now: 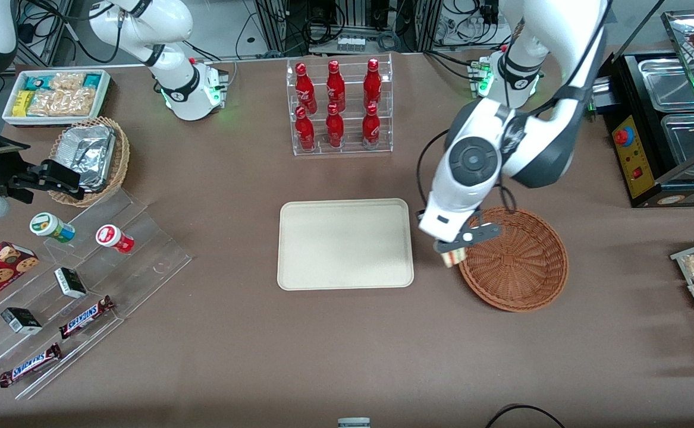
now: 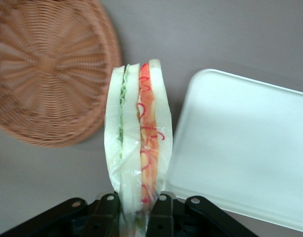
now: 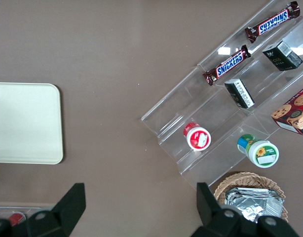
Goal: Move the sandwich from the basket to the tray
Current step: 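Carry the held sandwich over the white tray and lower it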
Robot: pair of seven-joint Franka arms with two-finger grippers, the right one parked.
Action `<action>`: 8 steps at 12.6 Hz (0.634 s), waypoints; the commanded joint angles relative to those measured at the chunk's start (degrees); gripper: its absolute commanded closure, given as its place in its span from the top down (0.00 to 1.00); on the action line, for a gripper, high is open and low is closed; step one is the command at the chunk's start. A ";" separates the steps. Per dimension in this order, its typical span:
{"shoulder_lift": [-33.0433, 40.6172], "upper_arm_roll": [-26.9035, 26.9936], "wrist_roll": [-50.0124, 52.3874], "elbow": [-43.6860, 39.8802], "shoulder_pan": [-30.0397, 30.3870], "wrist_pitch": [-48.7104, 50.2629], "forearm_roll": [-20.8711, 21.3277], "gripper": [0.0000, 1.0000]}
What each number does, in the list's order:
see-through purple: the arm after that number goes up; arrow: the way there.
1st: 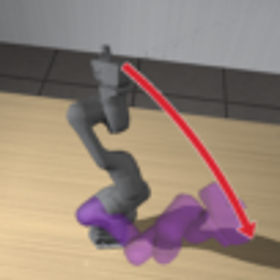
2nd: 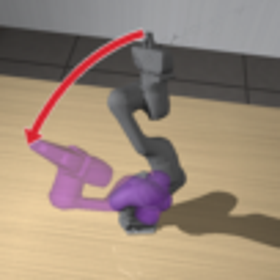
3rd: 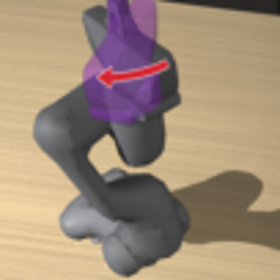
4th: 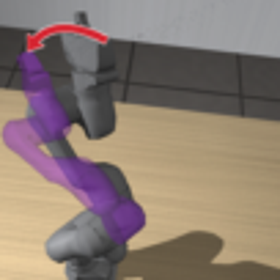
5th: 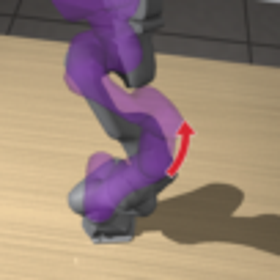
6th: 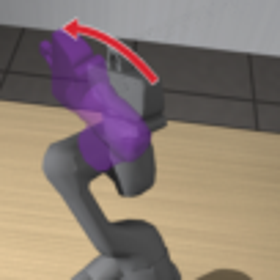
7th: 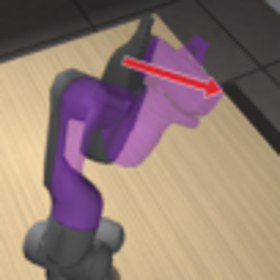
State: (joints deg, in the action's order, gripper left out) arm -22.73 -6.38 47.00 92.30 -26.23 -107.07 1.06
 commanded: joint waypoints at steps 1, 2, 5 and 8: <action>-5.46 0.75 1.68 -4.66 -4.17 -2.69 -0.97 0.00; -6.87 0.75 2.13 -4.93 -4.97 -4.18 -0.97 0.00; -10.13 0.75 2.22 -5.02 -7.69 -8.85 -0.97 0.00; -11.98 0.75 1.78 -5.02 -8.49 -12.09 -0.88 0.00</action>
State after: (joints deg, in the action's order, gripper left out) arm -33.14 -6.41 48.51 89.37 -33.88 -117.78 0.60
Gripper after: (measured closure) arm 0.846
